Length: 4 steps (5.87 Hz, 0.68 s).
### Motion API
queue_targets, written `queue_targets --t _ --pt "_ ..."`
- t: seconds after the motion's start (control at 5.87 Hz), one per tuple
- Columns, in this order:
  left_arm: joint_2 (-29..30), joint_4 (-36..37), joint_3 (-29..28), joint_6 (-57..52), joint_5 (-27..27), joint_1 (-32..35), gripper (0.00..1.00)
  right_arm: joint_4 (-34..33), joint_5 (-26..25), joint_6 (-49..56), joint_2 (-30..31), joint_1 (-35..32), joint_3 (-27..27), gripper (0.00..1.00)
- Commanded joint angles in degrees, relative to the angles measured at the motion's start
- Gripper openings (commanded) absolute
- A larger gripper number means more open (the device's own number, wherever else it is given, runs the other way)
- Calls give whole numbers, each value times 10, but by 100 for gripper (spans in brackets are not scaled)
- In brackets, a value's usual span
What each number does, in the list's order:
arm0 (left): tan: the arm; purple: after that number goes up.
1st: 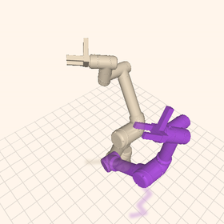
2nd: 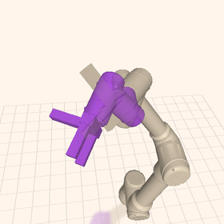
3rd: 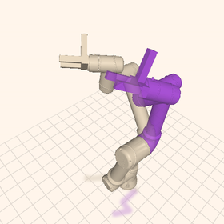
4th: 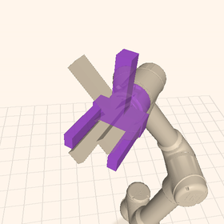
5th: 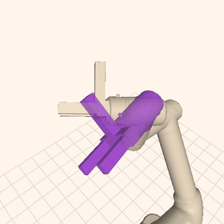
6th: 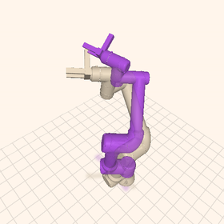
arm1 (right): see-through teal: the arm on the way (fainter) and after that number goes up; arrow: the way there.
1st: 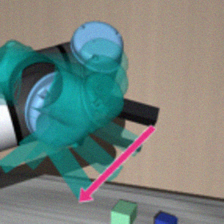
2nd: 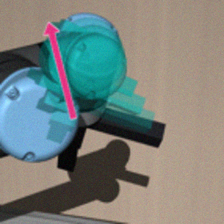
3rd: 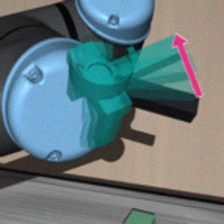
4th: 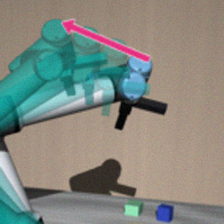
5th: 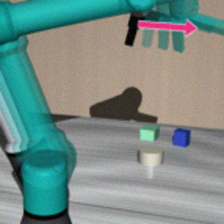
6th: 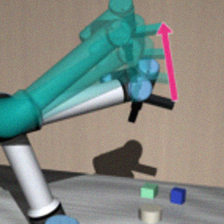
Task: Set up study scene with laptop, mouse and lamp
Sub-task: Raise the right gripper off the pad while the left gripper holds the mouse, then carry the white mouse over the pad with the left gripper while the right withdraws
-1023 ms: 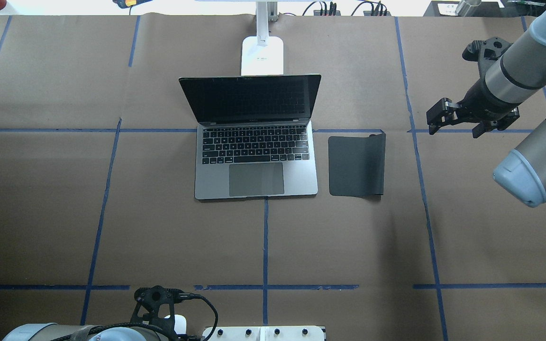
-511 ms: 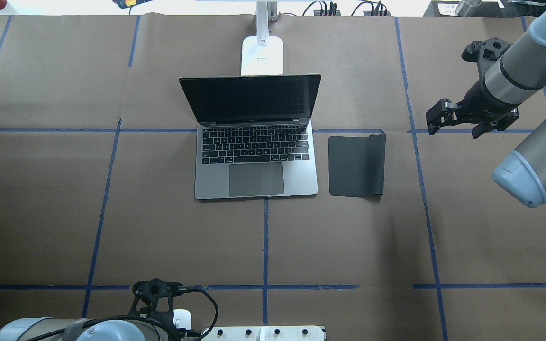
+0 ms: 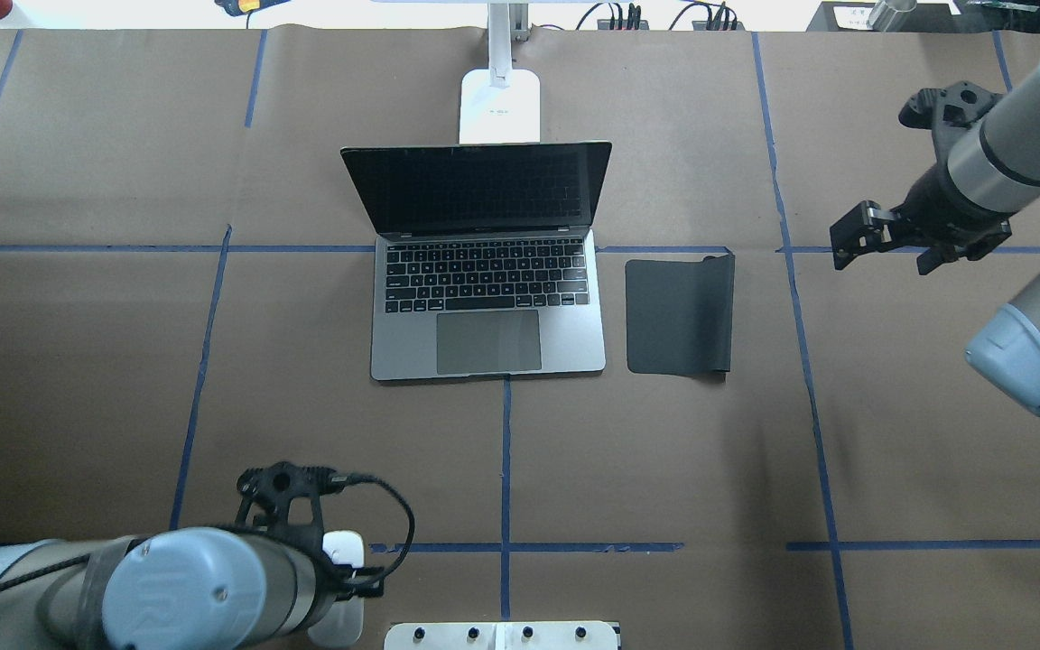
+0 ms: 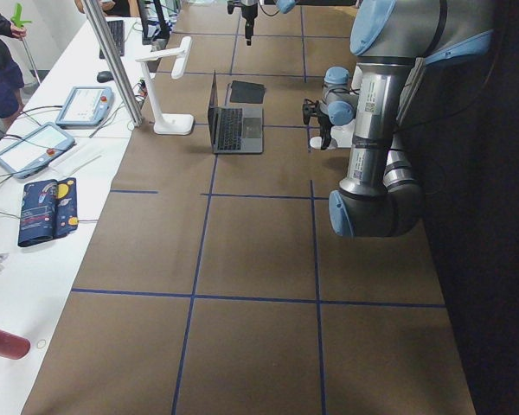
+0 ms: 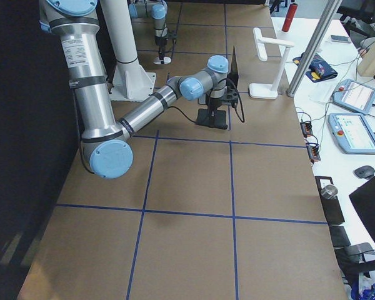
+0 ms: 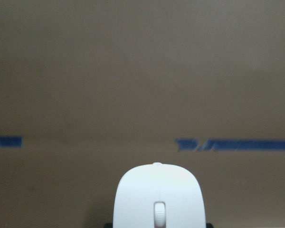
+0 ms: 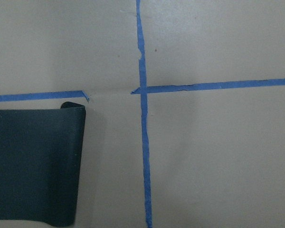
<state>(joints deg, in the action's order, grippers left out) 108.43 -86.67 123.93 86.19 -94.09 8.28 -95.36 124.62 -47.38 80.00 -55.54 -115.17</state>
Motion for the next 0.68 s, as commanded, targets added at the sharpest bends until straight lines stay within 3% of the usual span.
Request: queue_targets --t 0.0,0.34,0.51 --pt "110 -1 -90 -28 -7 53 8 4 1 39 71 -13 -47 100" --pt "240 -26 -203 -77 -7 88 8 24 9 119 144 -59 -63 100" --pt "302 -72 -282 -75 -7 98 8 59 43 166 185 -96 -47 100"
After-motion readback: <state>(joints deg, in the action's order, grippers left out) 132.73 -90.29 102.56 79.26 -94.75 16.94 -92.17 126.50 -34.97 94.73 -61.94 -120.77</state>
